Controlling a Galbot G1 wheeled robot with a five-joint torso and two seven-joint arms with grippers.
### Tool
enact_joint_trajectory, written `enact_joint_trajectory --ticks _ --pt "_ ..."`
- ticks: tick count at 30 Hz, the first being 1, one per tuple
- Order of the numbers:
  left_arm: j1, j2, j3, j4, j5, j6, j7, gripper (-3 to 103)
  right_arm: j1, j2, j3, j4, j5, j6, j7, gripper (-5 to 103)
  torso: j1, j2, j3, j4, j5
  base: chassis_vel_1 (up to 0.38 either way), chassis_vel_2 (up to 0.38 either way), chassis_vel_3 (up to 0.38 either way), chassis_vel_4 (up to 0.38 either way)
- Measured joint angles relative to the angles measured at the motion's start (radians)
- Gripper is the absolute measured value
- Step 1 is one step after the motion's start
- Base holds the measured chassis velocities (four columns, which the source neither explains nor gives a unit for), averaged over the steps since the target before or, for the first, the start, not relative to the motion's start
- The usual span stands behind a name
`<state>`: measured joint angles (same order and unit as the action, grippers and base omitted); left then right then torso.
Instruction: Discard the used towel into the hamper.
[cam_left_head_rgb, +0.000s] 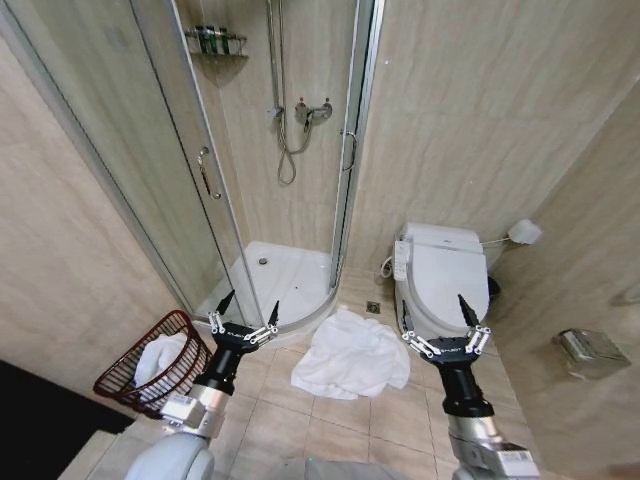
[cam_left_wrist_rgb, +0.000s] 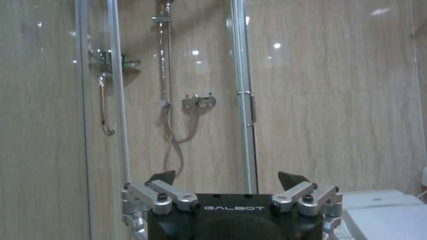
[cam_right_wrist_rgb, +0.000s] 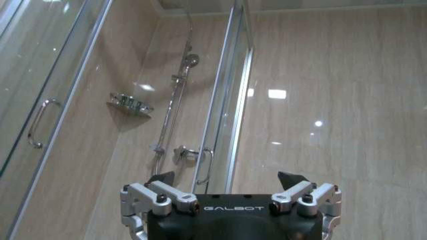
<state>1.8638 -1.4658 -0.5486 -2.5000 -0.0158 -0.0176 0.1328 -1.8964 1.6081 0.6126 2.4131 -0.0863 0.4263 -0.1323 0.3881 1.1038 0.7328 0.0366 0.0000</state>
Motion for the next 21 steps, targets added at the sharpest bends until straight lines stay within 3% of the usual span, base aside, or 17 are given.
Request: enact_joint_trajectory --ticks 21 --pt "0.000 0.000 0.000 0.000 0.000 0.000 0.000 100 0.000 0.000 0.000 0.000 0.000 0.000 0.000 100 -0.046 -0.103 -0.057 0.0000 0.0000 -0.026 -0.026 -0.028 -0.026"
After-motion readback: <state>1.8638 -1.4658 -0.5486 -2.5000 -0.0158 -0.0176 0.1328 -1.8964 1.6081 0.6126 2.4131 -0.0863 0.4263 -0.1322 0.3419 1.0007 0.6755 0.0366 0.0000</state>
